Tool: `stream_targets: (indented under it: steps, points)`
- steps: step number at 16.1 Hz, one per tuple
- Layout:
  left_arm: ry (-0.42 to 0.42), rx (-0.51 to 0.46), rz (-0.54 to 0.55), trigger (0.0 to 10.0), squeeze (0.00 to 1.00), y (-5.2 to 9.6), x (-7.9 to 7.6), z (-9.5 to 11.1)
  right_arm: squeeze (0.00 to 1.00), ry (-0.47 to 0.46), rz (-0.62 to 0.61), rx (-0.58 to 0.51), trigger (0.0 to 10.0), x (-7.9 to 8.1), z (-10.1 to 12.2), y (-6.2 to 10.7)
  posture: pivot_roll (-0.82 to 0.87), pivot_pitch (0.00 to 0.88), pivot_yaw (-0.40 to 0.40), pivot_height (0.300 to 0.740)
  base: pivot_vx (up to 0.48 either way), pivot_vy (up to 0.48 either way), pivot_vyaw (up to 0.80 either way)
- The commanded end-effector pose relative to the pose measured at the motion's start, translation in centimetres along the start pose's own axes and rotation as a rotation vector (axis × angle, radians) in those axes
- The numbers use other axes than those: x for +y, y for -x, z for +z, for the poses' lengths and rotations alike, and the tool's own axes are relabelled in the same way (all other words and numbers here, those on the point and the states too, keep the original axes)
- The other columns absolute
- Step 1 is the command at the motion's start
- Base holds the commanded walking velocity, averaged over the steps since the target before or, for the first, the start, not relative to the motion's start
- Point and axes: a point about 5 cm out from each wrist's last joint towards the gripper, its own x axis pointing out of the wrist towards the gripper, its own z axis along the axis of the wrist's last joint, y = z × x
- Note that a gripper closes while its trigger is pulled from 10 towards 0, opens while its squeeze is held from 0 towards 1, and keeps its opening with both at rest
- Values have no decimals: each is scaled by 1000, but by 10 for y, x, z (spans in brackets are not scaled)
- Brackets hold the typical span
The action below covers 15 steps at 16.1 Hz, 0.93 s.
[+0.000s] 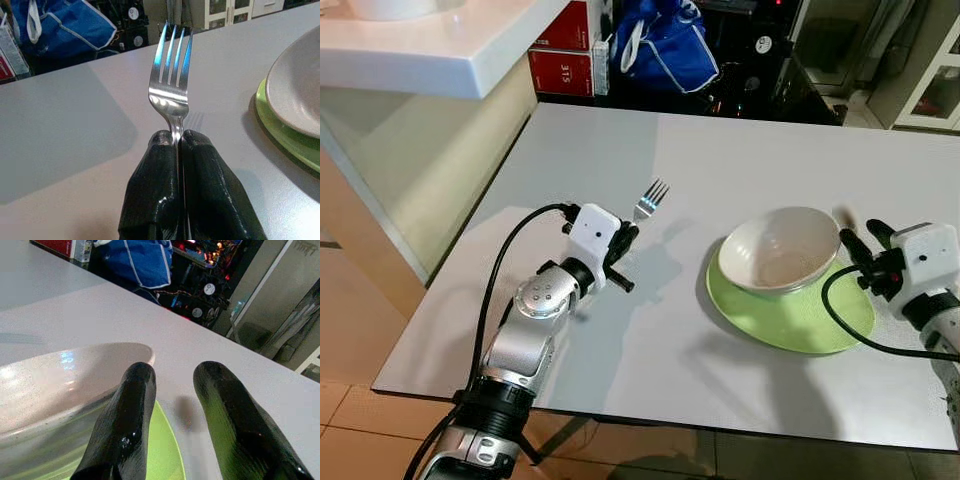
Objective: Setting the table
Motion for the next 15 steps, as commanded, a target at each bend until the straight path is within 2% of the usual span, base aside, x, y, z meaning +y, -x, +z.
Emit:
stream_targets:
  steps: [1,4,6,8,9,13,15]
  points:
    - [-4,-7,10,10000,0,1,1,3,0,1,13,4,10000,0,0,-2,-81,0,-48,740,0,0,0]
    - [-20,2,6,10000,0,1,5,3,0,-8,0,9,10000,2,-4,-3,-79,0,-32,740,0,0,0]
    - [-25,2,6,10000,0,0,7,5,0,-5,-64,9,10000,-8,-3,-3,-83,0,-26,740,0,0,0]
    - [-29,1,4,10000,0,-2,8,7,0,-11,-161,56,10000,-22,-14,1,-86,0,-18,740,0,0,0]
    - [-33,1,-2,10000,0,-2,8,7,0,-24,-224,101,10000,-30,-26,7,-88,0,-5,740,0,0,0]
    - [-51,6,-26,10000,0,-4,12,10,0,-42,-334,202,10000,-33,-59,27,-97,0,32,740,0,0,0]
    - [-62,5,-34,10000,0,-5,14,12,0,-58,-369,184,10000,-34,-60,28,-99,0,48,740,0,0,0]
